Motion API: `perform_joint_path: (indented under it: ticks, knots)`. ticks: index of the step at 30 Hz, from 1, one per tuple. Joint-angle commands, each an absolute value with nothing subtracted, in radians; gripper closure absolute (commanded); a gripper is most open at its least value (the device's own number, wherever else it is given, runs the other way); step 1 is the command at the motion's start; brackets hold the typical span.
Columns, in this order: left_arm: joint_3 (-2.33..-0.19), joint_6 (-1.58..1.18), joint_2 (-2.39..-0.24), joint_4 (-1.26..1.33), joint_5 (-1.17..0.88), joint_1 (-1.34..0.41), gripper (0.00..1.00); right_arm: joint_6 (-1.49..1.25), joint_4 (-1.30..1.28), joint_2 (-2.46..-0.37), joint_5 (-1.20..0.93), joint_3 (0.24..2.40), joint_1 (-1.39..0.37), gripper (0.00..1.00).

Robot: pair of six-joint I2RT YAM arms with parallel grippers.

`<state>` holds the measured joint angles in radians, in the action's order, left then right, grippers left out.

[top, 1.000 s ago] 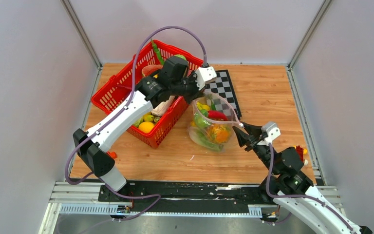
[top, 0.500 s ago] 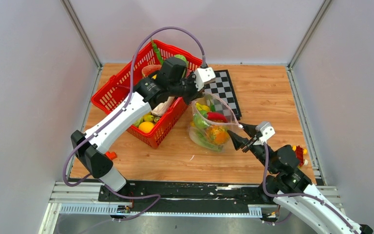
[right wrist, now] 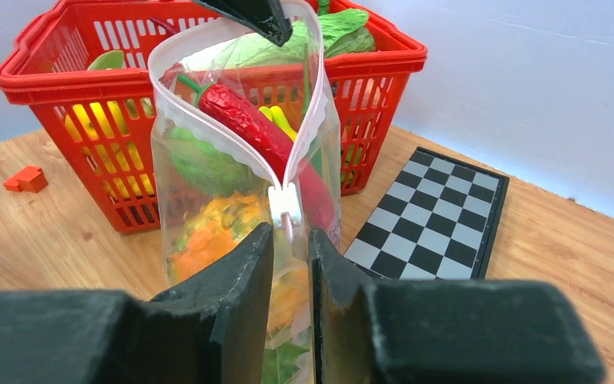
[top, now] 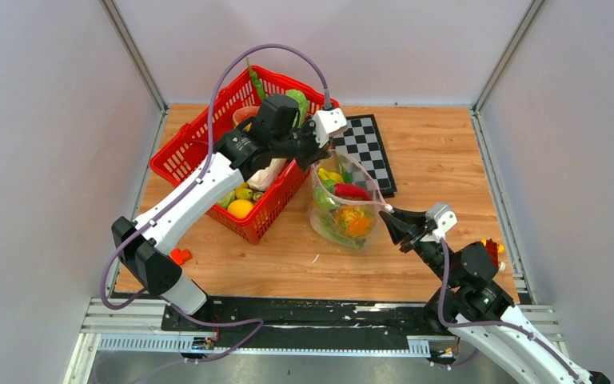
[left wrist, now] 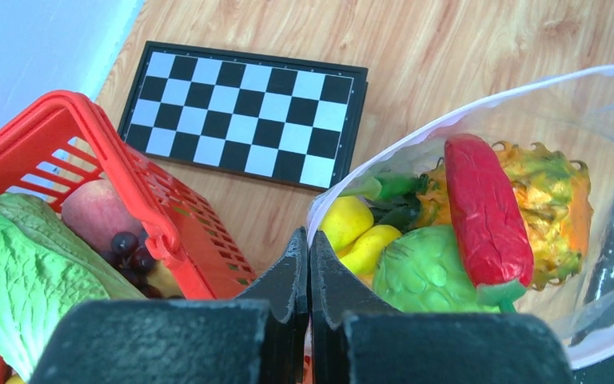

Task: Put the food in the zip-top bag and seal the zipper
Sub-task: Adjust the zipper food storage bag at the center of the board.

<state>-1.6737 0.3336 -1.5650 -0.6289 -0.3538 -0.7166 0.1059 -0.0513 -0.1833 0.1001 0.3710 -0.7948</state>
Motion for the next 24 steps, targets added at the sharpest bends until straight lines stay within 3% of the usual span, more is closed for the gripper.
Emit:
perform_joint_path:
  ticks: [1,3,9,13,14,15,17,24]
  knots:
    - [-1.667,0.303,-1.508,-0.569,-0.380,-0.706,1.00,0.115,-0.008,-0.222,0.039,0.371,-0.793,0.81]
    - [-1.666,0.304,-1.509,-0.570,-0.386,-0.706,1.00,0.119,0.024,-0.237,0.051,0.365,-0.794,0.83]
    - [-1.662,0.306,-1.509,-0.578,-0.390,-0.705,1.00,0.132,0.064,-0.238,0.064,0.348,-0.793,1.00]
    - [-1.659,0.304,-1.508,-0.578,-0.377,-0.704,1.00,0.138,0.050,-0.231,0.041,0.360,-0.793,1.00]
    - [-1.660,0.302,-1.506,-0.578,-0.371,-0.704,0.96,0.139,0.046,-0.228,0.041,0.366,-0.794,1.00]
    - [-1.662,0.301,-1.505,-0.578,-0.364,-0.705,0.82,0.140,0.039,-0.226,0.038,0.375,-0.794,1.00]
    - [-1.675,0.306,-1.495,-0.587,-0.362,-0.705,0.40,0.142,0.019,-0.230,0.038,0.401,-0.793,1.00]
    - [-1.718,0.335,-1.436,-0.571,-0.408,-0.706,0.15,0.151,-0.089,-0.286,0.039,0.500,-0.793,1.00]
